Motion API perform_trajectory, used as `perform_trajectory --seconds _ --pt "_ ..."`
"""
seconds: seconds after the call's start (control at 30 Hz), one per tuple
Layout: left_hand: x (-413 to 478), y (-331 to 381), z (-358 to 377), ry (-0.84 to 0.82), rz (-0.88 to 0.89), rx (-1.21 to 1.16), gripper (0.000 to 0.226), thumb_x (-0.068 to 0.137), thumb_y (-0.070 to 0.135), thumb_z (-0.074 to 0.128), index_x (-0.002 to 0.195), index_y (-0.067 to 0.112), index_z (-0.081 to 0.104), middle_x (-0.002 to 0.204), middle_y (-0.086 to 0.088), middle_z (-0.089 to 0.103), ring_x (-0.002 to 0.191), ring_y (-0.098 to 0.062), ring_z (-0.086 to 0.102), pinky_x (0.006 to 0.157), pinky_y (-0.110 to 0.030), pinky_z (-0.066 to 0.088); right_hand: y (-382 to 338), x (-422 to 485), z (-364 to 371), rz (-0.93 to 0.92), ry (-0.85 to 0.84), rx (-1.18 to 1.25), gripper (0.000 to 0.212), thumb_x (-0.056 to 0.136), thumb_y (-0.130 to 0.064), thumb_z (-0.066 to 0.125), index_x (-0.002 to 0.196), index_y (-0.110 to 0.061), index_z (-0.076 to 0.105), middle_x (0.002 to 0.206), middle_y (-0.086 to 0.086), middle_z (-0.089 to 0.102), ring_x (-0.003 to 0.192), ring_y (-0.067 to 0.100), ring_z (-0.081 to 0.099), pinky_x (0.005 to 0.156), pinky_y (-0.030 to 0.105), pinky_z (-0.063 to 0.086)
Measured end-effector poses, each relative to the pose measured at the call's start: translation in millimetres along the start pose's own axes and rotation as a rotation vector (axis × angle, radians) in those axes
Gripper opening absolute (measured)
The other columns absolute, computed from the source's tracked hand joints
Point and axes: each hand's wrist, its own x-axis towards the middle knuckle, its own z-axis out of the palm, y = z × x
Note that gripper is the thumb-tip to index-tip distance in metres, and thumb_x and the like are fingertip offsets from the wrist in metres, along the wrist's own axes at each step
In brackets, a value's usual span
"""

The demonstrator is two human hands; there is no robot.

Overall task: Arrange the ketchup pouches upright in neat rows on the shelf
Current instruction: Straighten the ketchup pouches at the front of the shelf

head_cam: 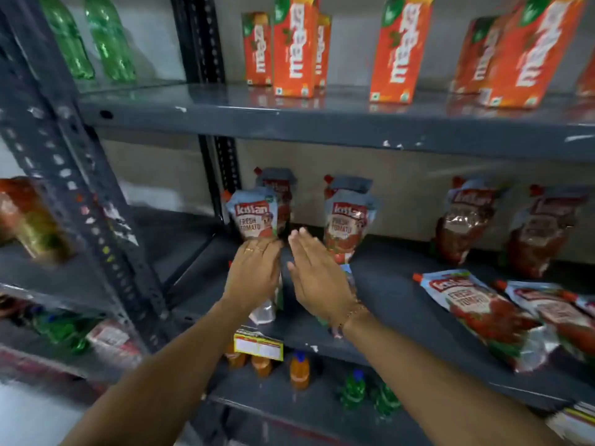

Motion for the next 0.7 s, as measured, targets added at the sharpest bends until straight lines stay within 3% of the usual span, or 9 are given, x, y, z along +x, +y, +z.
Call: perform_trajectory --seconds 0.13,0.27,0.33,0.4,0.47,0.53,0.6,0.7 --pt "-7 -45 18 -0.255 -0.603 -0.080 0.039 0.083 0.027 0.060 0.115 0.005 0.060 0.119 -0.018 0.062 0.115 -0.034 0.052 0.098 -0.039 0.040 -13 25 42 0.436 -0.310 0.233 0.043 0.093 -0.023 0.043 0.131 -0.004 0.047 0.139 0.018 0.050 0.130 0.032 0.044 0.104 0.039 0.039" --pt "-7 -74 25 -0.436 -0.938 -0.280 0.046 0.082 0.027 0.065 0.119 0.000 0.059 0.122 -0.023 0.062 0.115 -0.037 0.056 0.094 -0.038 0.045 -19 52 72 0.792 -0.532 0.388 0.033 0.089 -0.020 0.048 0.112 -0.001 0.062 0.119 0.019 0.065 0.108 0.033 0.061 0.089 0.036 0.048" --pt "-7 -86 27 -0.410 -1.183 -0.618 0.043 0.081 0.016 0.069 0.117 -0.005 0.060 0.118 -0.024 0.064 0.108 -0.036 0.062 0.092 -0.041 0.052 -15 57 86 0.984 -0.572 0.597 0.031 0.085 -0.013 0.054 0.111 0.002 0.063 0.115 0.020 0.066 0.103 0.032 0.064 0.082 0.036 0.053" --pt "-7 -95 26 -0.406 -1.348 -0.974 0.040 0.082 0.001 0.066 0.119 -0.007 0.057 0.112 -0.020 0.065 0.102 -0.030 0.063 0.087 -0.039 0.053 -12 59 94 1.129 -0.490 0.760 0.026 0.082 -0.006 0.059 0.106 0.004 0.064 0.108 0.021 0.069 0.093 0.032 0.067 0.081 0.039 0.056" --pt "-4 -103 22 -0.471 -1.361 -1.115 0.033 0.084 -0.007 0.061 0.116 -0.005 0.059 0.096 -0.013 0.065 0.082 -0.020 0.061 0.070 -0.029 0.053 -10 58 100 1.214 -0.410 0.856 0.021 0.081 -0.006 0.062 0.098 0.004 0.066 0.101 0.020 0.071 0.089 0.032 0.069 0.083 0.043 0.058" --pt "2 -109 16 -0.490 -1.281 -1.119 0.016 0.083 -0.008 0.061 0.094 0.003 0.064 0.093 -0.008 0.065 0.074 -0.015 0.059 0.055 -0.022 0.052 -12 57 102 1.196 -0.330 0.865 0.010 0.080 -0.012 0.065 0.085 -0.003 0.067 0.094 0.015 0.073 0.081 0.029 0.070 0.076 0.040 0.060" --pt "12 -116 9 -0.410 -1.159 -1.121 0.019 0.080 -0.010 0.063 0.081 0.008 0.061 0.085 -0.004 0.070 0.081 -0.018 0.062 0.056 -0.021 0.051 -14 59 99 1.055 -0.220 0.812 0.004 0.076 -0.009 0.067 0.080 -0.012 0.066 0.092 0.008 0.074 0.077 0.021 0.070 0.067 0.031 0.059" --pt "26 -122 2 -0.238 -0.867 -1.107 0.025 0.077 -0.012 0.065 0.085 0.011 0.058 0.084 -0.002 0.067 0.083 -0.017 0.062 0.061 -0.016 0.053 -16 65 91 0.859 -0.078 0.782 0.022 0.080 -0.007 0.064 0.102 -0.010 0.063 0.108 0.007 0.071 0.098 0.022 0.067 0.081 0.035 0.058"
